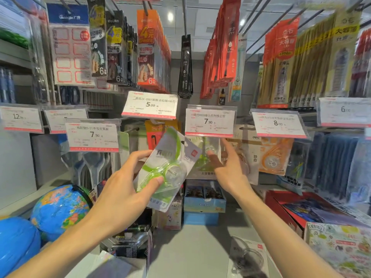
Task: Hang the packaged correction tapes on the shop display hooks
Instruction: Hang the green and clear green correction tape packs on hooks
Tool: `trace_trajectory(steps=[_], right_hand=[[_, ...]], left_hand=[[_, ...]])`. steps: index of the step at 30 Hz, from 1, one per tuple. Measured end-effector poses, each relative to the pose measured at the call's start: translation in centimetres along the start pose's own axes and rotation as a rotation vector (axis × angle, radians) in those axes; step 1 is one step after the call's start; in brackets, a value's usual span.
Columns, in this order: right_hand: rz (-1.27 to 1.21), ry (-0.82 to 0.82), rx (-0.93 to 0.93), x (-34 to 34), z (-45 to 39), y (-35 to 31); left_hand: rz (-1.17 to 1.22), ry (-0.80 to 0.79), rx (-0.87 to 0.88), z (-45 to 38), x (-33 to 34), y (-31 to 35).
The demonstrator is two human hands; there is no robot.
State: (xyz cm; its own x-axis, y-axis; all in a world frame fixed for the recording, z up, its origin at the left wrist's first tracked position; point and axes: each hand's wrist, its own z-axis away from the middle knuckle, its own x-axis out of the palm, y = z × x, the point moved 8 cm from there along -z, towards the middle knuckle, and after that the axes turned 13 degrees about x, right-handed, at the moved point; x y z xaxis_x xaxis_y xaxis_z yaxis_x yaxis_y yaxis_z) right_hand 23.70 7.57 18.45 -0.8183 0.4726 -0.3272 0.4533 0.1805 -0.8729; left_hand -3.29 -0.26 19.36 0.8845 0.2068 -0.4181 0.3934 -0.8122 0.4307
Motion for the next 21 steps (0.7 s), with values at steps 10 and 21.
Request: trace_trajectory(steps=[10, 21], right_hand=[[-0.008, -0.069, 0.078, -3.1, 2.4, 2.7], [-0.430, -0.410, 0.177, -1.1, 6.6, 4.2]], left_hand=[[0.274, -0.053, -0.164, 0.0, 3.8, -2.4], [0.429, -0.124, -0.179, -0.4, 9.0, -1.3]])
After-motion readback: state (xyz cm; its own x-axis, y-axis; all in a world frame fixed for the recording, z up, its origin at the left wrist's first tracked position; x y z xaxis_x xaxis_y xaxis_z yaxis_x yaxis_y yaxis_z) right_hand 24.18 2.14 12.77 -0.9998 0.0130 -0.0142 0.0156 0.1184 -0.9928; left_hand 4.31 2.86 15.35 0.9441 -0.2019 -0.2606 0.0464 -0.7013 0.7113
